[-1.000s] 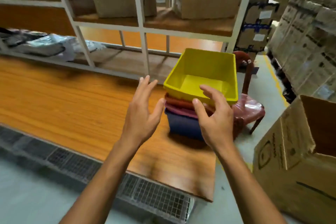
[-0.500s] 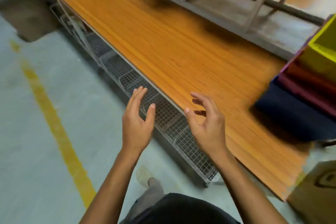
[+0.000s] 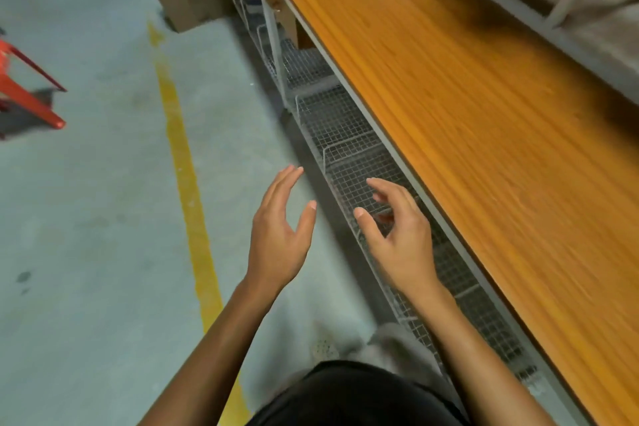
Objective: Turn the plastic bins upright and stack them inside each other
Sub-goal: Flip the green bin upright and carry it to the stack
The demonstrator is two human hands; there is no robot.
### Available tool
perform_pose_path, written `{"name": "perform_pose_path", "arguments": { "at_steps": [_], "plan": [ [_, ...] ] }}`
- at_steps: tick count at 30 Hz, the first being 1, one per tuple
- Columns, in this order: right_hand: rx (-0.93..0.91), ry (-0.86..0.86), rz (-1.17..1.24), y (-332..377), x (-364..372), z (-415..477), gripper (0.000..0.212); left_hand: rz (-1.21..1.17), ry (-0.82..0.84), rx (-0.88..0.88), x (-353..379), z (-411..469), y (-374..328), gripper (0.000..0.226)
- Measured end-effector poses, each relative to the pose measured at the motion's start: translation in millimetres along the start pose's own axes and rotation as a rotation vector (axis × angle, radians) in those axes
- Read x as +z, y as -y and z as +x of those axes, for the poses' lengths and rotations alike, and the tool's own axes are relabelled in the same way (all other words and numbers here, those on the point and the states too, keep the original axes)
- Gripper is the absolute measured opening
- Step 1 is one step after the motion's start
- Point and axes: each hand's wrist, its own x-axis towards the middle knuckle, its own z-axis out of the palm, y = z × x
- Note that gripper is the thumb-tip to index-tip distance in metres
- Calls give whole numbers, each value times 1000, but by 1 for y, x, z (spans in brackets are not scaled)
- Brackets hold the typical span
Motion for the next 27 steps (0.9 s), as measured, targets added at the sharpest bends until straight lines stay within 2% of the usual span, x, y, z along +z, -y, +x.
{"name": "perform_pose_path", "arguments": {
  "at_steps": [8, 13, 20, 27],
  "plan": [
    [-55, 57, 52, 12, 73, 130, 45, 13, -133, -70, -32, 118, 53, 49],
    [-107, 81, 79, 19, 124, 242, 47, 57, -185, -80, -46, 223, 91, 47],
    [-200, 203, 71, 44, 186, 408, 47, 116, -260, -129, -78, 372, 129, 48],
    [-240, 254, 100, 60, 257, 529, 44, 68, -351, -186, -103, 491, 179, 48]
  ]
}}
